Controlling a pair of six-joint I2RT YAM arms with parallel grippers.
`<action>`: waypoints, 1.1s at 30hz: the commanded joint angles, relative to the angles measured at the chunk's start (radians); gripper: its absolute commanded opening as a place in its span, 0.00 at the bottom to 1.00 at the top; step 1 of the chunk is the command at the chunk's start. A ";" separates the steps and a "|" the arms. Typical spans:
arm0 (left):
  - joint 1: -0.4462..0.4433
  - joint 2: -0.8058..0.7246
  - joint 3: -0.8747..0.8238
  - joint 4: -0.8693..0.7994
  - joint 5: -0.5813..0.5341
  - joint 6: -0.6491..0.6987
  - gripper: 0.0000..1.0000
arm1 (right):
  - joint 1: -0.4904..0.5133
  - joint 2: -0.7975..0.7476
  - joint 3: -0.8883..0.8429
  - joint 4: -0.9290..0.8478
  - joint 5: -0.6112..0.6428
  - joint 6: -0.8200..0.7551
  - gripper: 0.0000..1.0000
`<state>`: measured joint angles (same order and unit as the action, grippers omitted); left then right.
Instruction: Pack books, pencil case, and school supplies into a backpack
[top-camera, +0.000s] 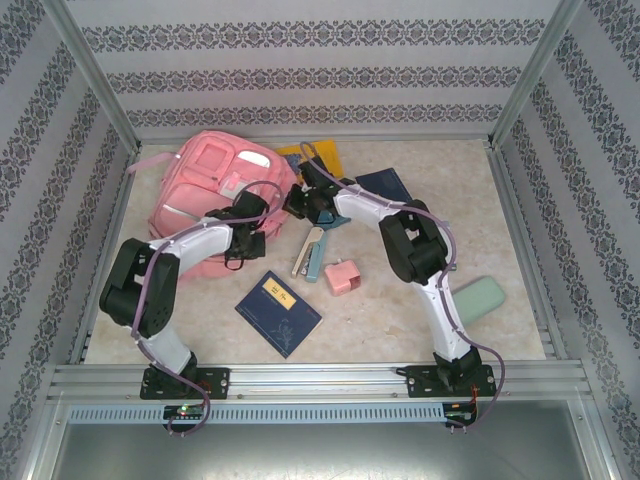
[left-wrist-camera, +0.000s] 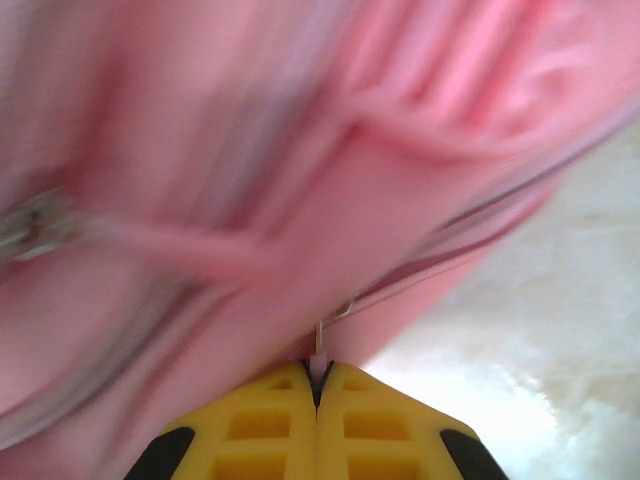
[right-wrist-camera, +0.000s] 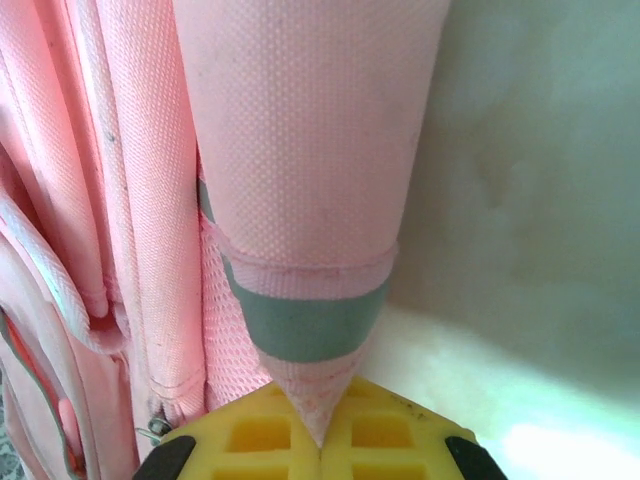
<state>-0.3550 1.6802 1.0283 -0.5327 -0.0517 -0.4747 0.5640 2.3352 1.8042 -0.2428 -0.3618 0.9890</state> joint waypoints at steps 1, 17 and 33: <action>0.056 -0.073 -0.054 -0.154 -0.097 -0.082 0.00 | -0.079 -0.083 -0.017 -0.001 0.081 -0.016 0.00; 0.126 -0.291 -0.138 0.001 0.347 0.054 0.00 | -0.124 -0.062 0.128 -0.147 0.061 -0.099 0.44; 0.006 -0.191 -0.031 0.080 0.446 -0.006 0.00 | 0.062 -0.299 -0.316 -0.001 -0.031 0.093 0.51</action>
<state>-0.3286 1.4765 0.9485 -0.5064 0.3611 -0.4679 0.6125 2.0556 1.5215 -0.2890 -0.3557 1.0119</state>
